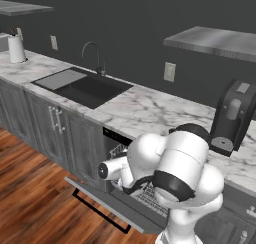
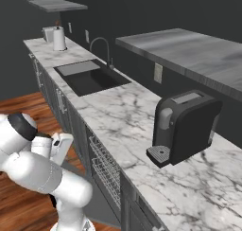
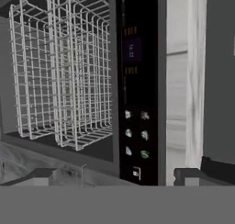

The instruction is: Open the dishwasher door and pull out the top rack.

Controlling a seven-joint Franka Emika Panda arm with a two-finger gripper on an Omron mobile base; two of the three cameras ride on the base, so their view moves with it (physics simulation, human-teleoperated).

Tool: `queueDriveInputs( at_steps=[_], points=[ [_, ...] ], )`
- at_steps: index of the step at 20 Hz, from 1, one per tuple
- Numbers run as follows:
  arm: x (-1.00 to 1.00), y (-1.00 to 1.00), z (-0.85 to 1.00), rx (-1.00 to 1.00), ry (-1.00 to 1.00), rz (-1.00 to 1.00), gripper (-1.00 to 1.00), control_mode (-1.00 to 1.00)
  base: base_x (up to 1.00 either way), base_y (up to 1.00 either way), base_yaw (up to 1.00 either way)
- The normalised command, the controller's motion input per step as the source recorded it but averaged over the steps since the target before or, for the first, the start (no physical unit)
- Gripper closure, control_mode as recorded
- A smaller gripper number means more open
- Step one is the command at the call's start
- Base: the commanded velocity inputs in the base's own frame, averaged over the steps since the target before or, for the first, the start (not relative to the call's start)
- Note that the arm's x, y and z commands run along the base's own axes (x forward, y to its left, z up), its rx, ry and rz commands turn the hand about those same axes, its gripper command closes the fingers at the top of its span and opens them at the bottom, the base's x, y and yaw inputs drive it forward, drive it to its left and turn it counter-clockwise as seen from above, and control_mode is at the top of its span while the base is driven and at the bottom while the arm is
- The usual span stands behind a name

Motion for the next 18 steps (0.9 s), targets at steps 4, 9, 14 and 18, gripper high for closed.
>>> queueDriveInputs(
  at_steps=[4, 9, 14, 18],
  points=[
    [0.24, -0.15, -0.32, 0.00, 0.00, 0.00, -1.00, -1.00, 0.00, 0.00, 0.00],
    [0.23, -0.07, -0.28, 0.00, 0.00, 0.00, -1.00, -1.00, 0.00, 0.00, 0.00],
    [0.14, 0.00, -0.27, 0.00, 0.00, 0.00, -1.00, -1.00, 0.00, 0.00, 0.00],
    [0.23, 0.00, -0.27, 0.00, -0.01, 0.00, -1.00, -1.00, 0.00, 0.00, 0.00]
  ],
)
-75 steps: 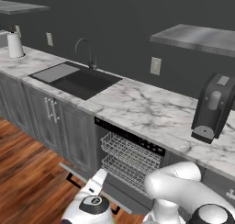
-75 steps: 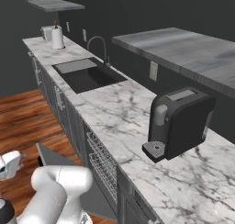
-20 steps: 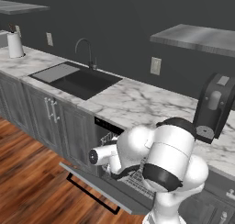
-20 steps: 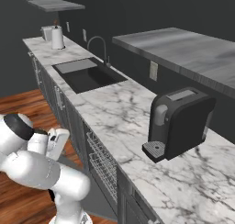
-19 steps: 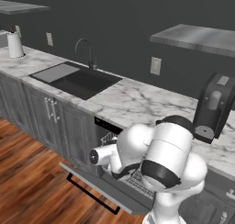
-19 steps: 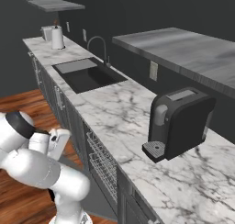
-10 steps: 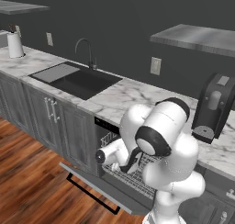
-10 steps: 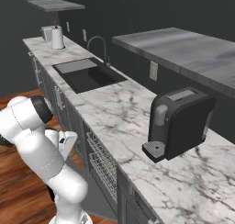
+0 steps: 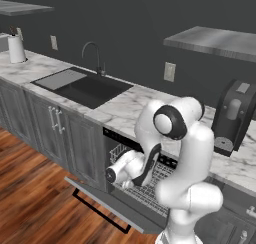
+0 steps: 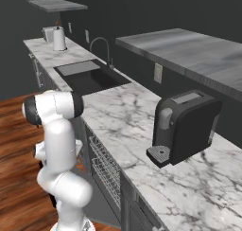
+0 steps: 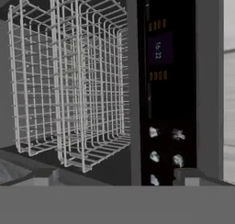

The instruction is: Open the dishwasher door and pull out the top rack.

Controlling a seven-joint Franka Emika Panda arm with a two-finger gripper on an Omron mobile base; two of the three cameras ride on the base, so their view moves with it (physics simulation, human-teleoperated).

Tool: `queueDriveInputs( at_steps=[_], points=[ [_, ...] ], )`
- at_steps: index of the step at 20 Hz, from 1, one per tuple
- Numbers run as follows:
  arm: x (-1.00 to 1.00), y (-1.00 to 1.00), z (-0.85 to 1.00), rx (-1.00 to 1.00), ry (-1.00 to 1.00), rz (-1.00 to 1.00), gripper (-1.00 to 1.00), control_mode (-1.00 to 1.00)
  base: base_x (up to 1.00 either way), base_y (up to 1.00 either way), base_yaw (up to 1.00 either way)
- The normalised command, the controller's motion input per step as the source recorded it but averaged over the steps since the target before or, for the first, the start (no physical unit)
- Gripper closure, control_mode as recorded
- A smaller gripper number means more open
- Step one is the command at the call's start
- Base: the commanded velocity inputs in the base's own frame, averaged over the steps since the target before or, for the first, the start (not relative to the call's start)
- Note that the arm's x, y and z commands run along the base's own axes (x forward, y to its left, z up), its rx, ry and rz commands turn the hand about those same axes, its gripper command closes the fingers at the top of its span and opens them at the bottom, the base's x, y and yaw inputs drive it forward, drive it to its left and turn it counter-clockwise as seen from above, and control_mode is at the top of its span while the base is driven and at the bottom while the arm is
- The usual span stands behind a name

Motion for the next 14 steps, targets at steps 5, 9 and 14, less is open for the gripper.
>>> queueDriveInputs(
  at_steps=[5, 9, 14],
  points=[
    [0.33, 0.00, -0.20, 0.00, -0.01, 0.00, -1.00, -1.00, 0.00, 0.00, 0.00],
    [0.34, 0.00, -0.15, 0.00, 0.00, 0.00, -1.00, -1.00, 0.00, 0.00, 0.00],
    [0.41, -0.03, -0.14, 0.00, 0.00, 0.00, -1.00, -1.00, 0.00, 0.00, 0.00]
  ],
)
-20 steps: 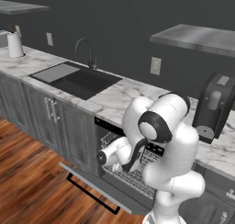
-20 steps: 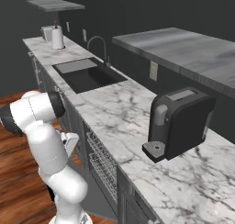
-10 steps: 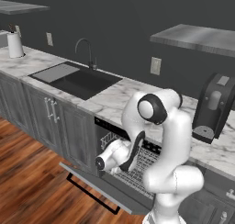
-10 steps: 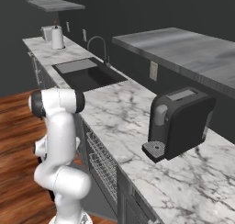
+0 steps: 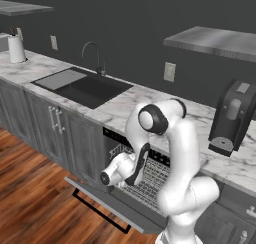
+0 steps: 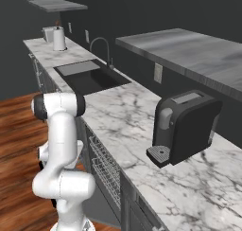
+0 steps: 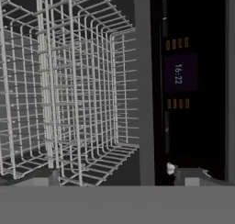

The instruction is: Open the dishwasher door and pull out the top rack.

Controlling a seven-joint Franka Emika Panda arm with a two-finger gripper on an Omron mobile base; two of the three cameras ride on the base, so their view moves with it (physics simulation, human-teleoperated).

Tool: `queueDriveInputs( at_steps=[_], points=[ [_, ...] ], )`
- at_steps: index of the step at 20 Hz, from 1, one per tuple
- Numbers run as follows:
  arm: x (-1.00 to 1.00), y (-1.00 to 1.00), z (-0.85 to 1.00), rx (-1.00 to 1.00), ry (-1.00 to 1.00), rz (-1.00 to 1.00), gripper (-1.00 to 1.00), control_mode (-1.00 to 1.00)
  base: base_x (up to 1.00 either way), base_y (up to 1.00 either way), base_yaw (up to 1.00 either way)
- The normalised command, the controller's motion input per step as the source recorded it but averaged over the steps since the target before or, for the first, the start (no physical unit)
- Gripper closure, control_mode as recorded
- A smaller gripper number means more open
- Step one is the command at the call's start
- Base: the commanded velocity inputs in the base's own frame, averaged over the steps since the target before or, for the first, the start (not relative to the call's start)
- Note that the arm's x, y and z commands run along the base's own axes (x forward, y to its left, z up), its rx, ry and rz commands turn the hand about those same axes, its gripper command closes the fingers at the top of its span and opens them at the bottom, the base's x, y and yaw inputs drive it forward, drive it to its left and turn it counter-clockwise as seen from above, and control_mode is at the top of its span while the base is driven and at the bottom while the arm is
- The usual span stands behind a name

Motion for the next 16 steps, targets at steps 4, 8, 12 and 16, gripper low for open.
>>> queueDriveInputs(
  at_steps=[4, 8, 12, 16],
  points=[
    [0.45, -0.03, -0.18, 0.00, 0.00, 0.00, -1.00, -1.00, 0.00, 0.00, 0.00],
    [0.41, -0.02, -0.21, 0.00, 0.00, 0.00, -1.00, -1.00, 0.00, 0.00, 0.00],
    [0.31, -0.03, -0.26, 0.00, 0.00, 0.00, -1.00, -1.00, 0.00, 0.00, 0.00],
    [0.33, -0.04, -0.30, 0.00, 0.00, 0.00, -1.00, -1.00, 0.00, 0.00, 0.00]
  ],
)
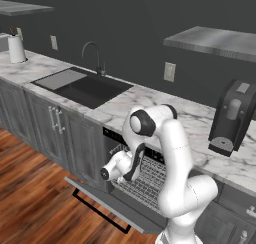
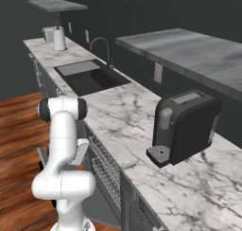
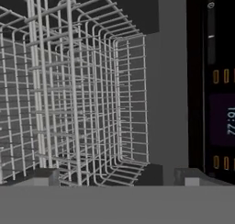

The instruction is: Open the dishwasher door and pull out the top rack.

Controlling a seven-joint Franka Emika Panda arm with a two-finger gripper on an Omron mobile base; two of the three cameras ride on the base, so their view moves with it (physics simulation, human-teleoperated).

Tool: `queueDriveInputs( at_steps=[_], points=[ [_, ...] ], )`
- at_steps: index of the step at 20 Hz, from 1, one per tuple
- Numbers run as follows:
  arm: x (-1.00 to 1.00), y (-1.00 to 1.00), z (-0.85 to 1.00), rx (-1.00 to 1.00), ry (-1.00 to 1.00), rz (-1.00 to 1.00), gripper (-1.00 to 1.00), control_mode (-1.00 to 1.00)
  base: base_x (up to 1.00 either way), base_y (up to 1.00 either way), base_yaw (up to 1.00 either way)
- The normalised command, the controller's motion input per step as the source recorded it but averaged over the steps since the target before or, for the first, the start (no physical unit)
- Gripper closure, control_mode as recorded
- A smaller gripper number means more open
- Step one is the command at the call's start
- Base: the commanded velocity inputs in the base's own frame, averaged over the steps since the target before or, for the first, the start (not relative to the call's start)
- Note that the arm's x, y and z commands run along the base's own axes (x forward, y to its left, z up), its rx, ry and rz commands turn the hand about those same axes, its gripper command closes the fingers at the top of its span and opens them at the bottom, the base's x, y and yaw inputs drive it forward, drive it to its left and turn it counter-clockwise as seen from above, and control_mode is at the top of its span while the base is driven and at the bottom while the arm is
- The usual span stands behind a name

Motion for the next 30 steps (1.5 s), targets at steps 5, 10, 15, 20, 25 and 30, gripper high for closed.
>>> queueDriveInputs(
  at_steps=[5, 10, 15, 20, 25, 30],
  points=[
    [0.39, -0.05, -0.29, 0.00, 0.00, 0.00, -1.00, -1.00, 0.00, 0.00, 0.00],
    [0.39, -0.04, -0.29, 0.00, 0.00, 0.00, -1.00, -1.00, 0.00, 0.00, 0.00],
    [0.33, -0.05, -0.26, 0.00, 0.01, 0.00, -1.00, -1.00, 0.00, 0.00, 0.00],
    [0.34, -0.05, -0.24, 0.00, 0.01, 0.00, -1.00, -1.00, 0.00, 0.00, 0.00],
    [0.36, -0.05, -0.24, 0.00, 0.02, 0.00, -1.00, -1.00, 0.00, 0.00, 0.00],
    [0.30, -0.05, -0.27, 0.01, 0.04, 0.00, -1.00, -1.00, 0.00, 0.00, 0.00]
  ],
)
